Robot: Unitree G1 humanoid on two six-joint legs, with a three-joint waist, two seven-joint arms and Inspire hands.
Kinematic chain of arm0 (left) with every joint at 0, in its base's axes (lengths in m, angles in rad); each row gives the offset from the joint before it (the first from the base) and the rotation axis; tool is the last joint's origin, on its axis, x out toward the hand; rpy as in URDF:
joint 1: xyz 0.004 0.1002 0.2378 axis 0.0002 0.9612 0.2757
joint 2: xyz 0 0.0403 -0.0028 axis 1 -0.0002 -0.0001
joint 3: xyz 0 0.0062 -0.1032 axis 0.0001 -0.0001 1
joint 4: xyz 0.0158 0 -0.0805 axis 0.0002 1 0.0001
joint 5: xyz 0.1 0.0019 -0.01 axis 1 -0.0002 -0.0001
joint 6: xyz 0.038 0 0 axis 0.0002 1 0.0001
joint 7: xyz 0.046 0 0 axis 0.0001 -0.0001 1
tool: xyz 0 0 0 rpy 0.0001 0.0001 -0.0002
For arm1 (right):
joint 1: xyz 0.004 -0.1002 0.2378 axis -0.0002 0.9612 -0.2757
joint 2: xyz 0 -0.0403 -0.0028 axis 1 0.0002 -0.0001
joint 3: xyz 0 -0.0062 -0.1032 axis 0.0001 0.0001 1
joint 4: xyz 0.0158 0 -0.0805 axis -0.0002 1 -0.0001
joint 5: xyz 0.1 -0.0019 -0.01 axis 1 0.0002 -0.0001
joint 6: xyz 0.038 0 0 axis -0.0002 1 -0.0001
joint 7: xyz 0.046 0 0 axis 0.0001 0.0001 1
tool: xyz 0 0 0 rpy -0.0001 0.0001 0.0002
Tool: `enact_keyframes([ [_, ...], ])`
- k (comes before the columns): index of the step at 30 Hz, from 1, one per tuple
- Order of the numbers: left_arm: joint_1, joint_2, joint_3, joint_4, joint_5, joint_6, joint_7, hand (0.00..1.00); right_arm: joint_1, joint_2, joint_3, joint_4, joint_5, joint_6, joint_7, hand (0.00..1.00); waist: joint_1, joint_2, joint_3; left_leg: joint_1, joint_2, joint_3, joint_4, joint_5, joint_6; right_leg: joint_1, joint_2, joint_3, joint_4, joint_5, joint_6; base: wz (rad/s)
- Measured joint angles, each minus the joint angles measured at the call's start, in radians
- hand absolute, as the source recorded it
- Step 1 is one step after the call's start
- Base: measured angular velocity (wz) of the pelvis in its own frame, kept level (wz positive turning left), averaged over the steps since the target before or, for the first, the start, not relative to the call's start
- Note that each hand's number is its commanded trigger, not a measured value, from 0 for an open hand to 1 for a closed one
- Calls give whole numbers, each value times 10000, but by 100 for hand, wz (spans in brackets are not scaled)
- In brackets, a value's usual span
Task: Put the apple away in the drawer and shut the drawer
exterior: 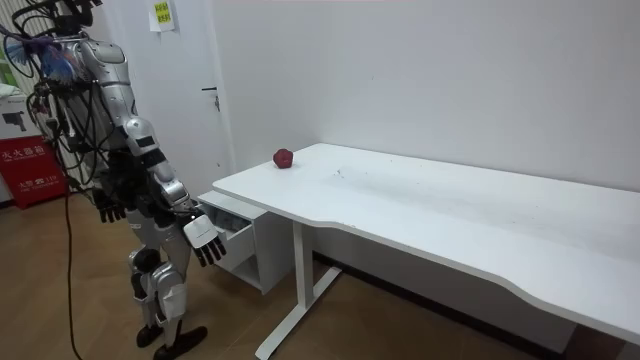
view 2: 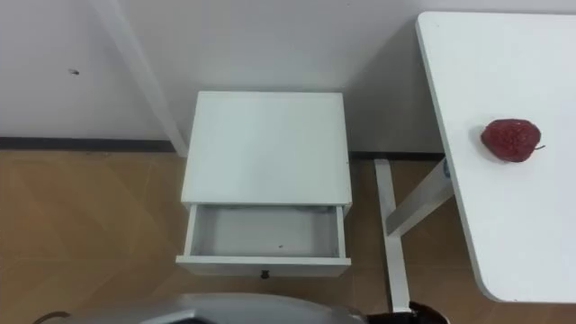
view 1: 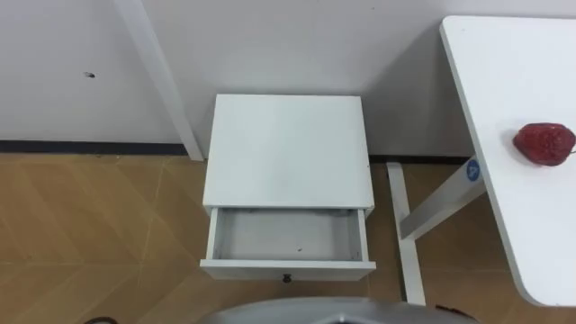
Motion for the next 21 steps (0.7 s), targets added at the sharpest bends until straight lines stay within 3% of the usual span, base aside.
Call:
enact_keyframes([
  [4, -23, -1, -16, 2, -2, 7, -1, 0, 2, 18, 45, -2, 215, 7, 9, 0, 39, -14, -3, -2, 4, 13, -1, 0, 0, -71, 2, 28, 4, 0, 0, -1],
  [10, 44, -13, 37, -8, 23, 7, 125, 0, 49, 63, -170, 251, 2239, 46, -185, 0, 15, -38, -4, 22, 9, 63, 3, 0, -1, -86, 10, 149, 26, 0, 0, -2],
  [16, 163, -2, 505, 43, -8, 0, 436, 0, 365, 118, -1821, 337, 6183, 162, -542, 0, -306, 4, 15, 181, 17, 115, -85, -8, -9, 62, 35, 242, 18, -2, 0, -3],
  [21, 287, 28, 1220, 39, -15, -201, 476, 0, 411, 89, -4049, 214, 10495, 86, -1111, 0, -720, -1, 6, 223, 34, 285, -84, -15, -14, -8, 48, 416, 44, -8, 2, -11],
])
